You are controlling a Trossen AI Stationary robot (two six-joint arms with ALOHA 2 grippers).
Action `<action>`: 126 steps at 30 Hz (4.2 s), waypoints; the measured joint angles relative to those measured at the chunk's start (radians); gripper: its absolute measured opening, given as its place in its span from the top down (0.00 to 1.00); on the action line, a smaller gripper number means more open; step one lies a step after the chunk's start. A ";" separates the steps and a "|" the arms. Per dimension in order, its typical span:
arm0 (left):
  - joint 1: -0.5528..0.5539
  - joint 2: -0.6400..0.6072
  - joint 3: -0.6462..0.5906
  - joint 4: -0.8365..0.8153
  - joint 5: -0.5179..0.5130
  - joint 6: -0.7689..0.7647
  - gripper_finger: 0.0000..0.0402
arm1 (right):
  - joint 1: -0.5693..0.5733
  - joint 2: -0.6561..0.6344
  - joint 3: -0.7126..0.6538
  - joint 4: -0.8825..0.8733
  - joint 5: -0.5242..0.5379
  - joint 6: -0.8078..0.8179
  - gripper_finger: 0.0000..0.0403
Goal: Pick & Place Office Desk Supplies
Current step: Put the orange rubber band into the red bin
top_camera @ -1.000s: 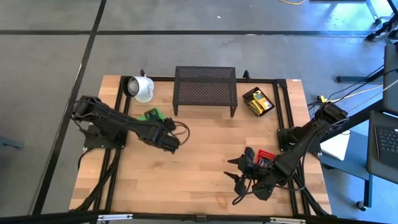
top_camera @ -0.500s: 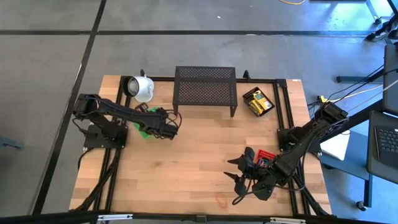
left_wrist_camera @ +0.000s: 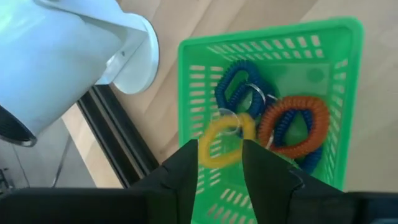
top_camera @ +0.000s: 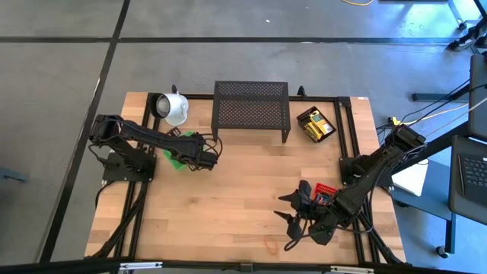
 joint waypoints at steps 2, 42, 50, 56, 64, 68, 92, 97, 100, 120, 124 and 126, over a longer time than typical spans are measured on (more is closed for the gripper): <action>0.000 0.000 0.016 -0.002 0.015 0.014 0.69 | -0.001 0.000 0.000 0.000 -0.055 0.003 0.40; -0.481 -0.001 0.204 0.439 -0.061 -0.053 0.72 | -0.105 0.408 0.001 0.352 -0.672 -0.468 0.54; -0.480 0.000 0.204 0.439 -0.064 -0.053 0.72 | -0.106 0.409 0.001 0.342 -0.653 -0.468 0.80; -0.480 0.000 0.204 0.439 -0.064 -0.053 0.72 | -0.106 0.410 0.002 0.342 -0.681 -0.476 0.98; -0.480 0.000 0.204 0.439 -0.064 -0.024 0.72 | -0.106 0.410 0.003 0.340 -0.687 -0.501 0.99; -0.480 0.000 0.204 0.439 -0.064 -0.024 0.72 | -0.106 0.406 0.022 0.311 -0.691 -0.529 0.99; -0.480 0.000 0.204 0.454 -0.070 -0.010 0.72 | -0.109 0.371 0.055 0.234 -0.723 -0.413 0.72; -0.480 0.000 0.204 0.454 -0.077 -0.008 0.72 | -0.111 0.394 0.056 0.228 -0.657 -0.533 0.57; -0.480 0.000 0.204 0.454 -0.077 -0.008 0.72 | -0.110 0.412 0.056 0.232 -0.658 -0.557 0.51; -0.480 0.000 0.204 0.454 -0.085 0.000 0.72 | -0.104 0.438 0.059 0.265 -0.653 -0.550 0.87; -0.480 0.000 0.204 0.454 -0.085 0.000 0.72 | -0.104 0.438 0.058 0.264 -0.658 -0.551 0.98; -0.480 0.000 0.204 0.454 -0.085 0.001 0.72 | -0.104 0.438 0.058 0.262 -0.657 -0.550 0.98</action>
